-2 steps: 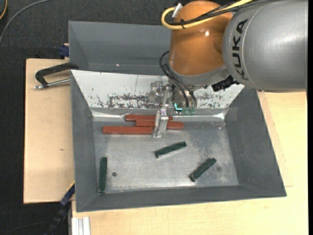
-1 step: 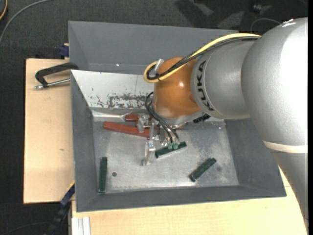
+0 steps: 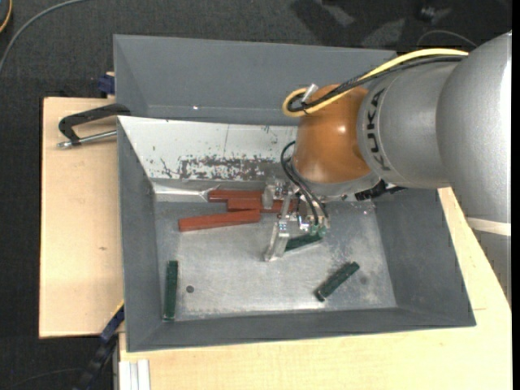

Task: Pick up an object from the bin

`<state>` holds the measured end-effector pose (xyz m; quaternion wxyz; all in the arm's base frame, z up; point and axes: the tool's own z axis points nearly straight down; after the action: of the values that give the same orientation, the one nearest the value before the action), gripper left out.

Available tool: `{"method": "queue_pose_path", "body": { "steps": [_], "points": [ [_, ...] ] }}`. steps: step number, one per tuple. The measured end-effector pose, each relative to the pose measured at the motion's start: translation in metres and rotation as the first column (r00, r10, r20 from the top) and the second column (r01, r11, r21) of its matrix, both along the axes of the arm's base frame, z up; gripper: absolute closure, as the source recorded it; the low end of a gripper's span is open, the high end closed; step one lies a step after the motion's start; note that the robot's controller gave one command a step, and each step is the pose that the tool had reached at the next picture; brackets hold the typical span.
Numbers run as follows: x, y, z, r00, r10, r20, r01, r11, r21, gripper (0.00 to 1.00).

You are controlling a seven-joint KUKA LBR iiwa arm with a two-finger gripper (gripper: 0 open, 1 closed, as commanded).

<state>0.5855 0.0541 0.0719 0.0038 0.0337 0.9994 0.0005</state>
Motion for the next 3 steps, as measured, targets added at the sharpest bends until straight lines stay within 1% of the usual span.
{"method": "queue_pose_path", "body": {
  "steps": [1,2,3],
  "points": [
    [-0.055,-0.081,0.000,0.997,-0.077,-0.006,0.077,0.997,-0.003,0.00],
    [0.003,-0.095,0.001,0.992,0.123,0.002,-0.123,0.992,-0.002,0.00],
    [0.006,-0.040,0.000,0.984,0.180,0.003,-0.180,0.984,0.001,0.00]
  ]
}}
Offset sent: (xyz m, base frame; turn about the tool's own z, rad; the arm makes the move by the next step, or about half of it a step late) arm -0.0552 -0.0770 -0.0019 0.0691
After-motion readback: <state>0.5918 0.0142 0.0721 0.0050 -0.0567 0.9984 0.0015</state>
